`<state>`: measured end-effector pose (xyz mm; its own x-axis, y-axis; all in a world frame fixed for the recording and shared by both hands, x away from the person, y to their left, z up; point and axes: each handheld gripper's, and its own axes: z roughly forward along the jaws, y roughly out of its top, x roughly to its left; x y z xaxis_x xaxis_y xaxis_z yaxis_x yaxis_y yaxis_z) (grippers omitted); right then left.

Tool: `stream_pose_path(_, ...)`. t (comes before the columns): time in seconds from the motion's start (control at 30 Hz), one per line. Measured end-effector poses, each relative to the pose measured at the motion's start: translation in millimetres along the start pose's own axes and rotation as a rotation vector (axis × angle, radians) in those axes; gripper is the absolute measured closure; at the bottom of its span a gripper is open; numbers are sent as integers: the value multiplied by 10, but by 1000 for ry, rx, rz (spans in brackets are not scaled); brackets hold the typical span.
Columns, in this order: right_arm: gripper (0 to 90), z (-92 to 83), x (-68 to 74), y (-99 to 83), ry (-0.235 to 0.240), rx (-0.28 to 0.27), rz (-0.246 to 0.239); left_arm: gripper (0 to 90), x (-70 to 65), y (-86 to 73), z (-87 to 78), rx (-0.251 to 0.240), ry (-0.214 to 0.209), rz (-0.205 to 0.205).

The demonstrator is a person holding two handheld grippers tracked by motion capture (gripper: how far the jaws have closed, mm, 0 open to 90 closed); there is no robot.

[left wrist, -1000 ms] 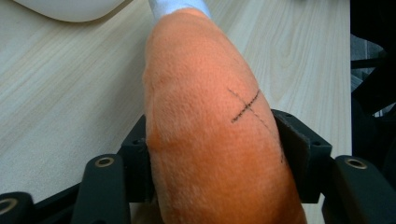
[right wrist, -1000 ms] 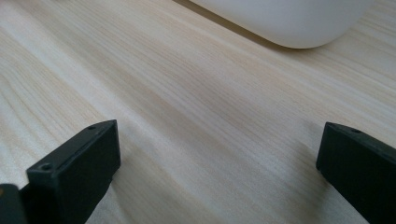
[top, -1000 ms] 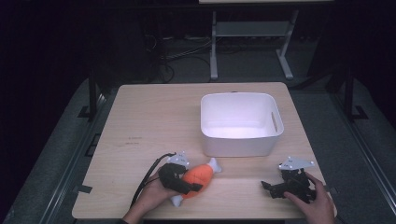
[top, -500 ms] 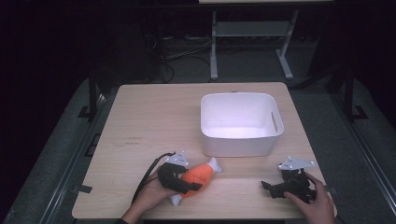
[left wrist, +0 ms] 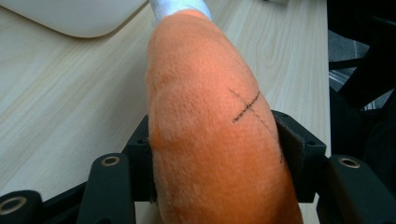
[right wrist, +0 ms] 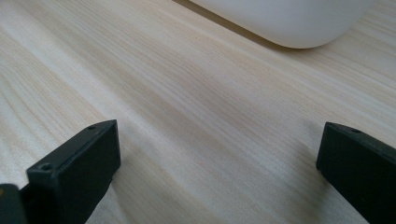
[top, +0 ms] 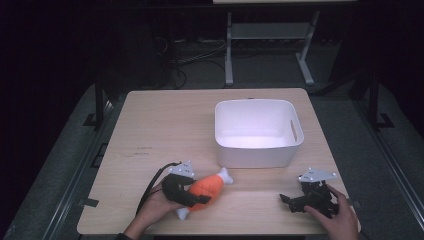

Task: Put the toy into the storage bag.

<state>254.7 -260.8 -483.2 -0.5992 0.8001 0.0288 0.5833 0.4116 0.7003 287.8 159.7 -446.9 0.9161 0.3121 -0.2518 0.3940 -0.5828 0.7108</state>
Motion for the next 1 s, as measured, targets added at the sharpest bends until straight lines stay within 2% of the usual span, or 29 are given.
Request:
stream_pose_path(0.2,0,0,0,0,0,0,0,412,9,-13,-70,-4,-11,5)
stream_pose_path(0.63,0,0,0,0,0,0,0,412,22,8,-265,1,4,35)
stream_pose_path(1.0,0,0,0,0,0,0,0,412,56,82,-389,2,-18,67)
